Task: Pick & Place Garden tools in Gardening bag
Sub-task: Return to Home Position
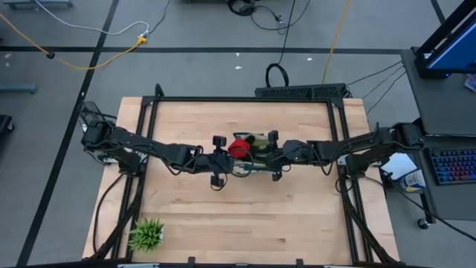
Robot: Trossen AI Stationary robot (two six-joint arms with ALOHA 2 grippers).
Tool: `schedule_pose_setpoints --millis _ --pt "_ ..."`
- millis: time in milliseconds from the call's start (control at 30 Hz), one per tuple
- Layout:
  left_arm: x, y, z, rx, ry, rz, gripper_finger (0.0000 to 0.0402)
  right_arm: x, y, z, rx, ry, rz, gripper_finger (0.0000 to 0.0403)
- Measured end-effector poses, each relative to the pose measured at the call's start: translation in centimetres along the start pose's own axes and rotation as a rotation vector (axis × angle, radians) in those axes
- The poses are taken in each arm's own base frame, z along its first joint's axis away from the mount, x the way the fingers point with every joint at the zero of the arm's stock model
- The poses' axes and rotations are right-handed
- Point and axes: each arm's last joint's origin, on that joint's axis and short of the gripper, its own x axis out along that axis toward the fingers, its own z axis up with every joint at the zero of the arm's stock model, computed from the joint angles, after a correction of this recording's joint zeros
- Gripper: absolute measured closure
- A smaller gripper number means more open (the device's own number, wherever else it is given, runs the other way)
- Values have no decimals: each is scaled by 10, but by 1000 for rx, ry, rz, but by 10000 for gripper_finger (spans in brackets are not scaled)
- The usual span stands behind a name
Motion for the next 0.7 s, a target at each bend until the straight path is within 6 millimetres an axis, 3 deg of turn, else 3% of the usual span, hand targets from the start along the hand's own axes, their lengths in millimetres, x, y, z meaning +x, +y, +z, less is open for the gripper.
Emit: schedule_pose_setpoints --millis 267,467,700 --pt "-12 -21 8 78 -26 55 314 -8 5 10 -4 -19 -41 314" --pt "-24 -36 12 127 -15 173 314 -19 1 18 97 -68 -63 314" --pt "-48 -40 15 107 -55 199 314 -33 -5 26 184 -129 -78 314"
